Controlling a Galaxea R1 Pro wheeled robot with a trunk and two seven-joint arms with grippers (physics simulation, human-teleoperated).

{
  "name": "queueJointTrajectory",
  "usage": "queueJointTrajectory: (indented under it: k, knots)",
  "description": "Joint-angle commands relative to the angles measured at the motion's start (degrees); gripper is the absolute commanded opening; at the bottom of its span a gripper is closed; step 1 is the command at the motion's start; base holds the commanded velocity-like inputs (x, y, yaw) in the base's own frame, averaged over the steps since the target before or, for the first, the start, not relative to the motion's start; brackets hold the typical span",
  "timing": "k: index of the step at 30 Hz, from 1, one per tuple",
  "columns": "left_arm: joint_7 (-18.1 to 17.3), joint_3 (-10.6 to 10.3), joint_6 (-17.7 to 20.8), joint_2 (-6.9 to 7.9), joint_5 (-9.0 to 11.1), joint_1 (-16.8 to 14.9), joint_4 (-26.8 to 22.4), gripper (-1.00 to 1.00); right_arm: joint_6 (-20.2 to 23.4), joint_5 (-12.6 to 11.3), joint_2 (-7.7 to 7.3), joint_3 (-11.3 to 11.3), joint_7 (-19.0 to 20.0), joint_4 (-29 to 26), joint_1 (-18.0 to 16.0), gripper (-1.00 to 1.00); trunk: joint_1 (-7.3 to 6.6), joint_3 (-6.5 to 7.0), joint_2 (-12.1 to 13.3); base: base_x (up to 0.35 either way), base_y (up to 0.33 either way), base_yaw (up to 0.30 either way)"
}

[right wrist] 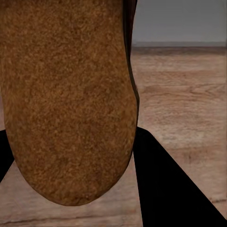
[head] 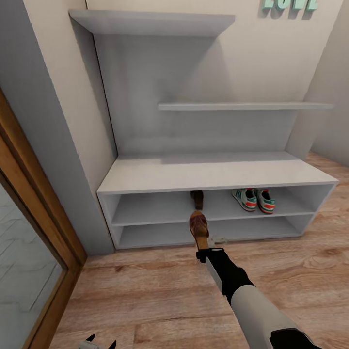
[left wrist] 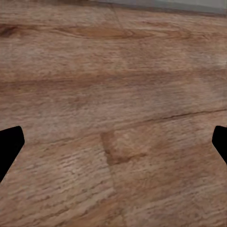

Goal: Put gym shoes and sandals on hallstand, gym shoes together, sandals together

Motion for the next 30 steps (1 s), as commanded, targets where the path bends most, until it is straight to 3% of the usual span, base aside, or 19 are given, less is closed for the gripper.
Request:
queueJointTrajectory:
  k: [1,13,19,30]
  knots:
    - [-0.17,-0.38,-0.14,0.05,0.59,-0.04,0.06,1.00,0.43,0.10,0.00,0.16,-0.32,-0.09,-0.02,-1.00,0.02,-0.06,-0.02,0.335,0.000,0.010]
    - [-0.17,-0.36,-0.14,0.05,0.60,-0.04,0.06,1.00,0.41,0.01,0.00,0.04,-0.33,-0.03,0.07,-1.00,0.02,-0.32,-0.02,0.327,0.000,0.082]
    - [-0.17,-0.32,-0.14,0.05,0.67,-0.04,0.06,1.00,0.41,0.00,0.00,0.00,-0.33,0.00,0.07,-1.00,0.02,-0.32,-0.02,0.071,0.002,0.002]
    - [-0.17,-0.32,-0.14,0.05,0.63,-0.04,0.06,1.00,-0.39,0.00,0.00,0.00,-0.33,1.71,0.15,-1.00,0.02,-0.32,-0.02,0.236,0.053,0.000]
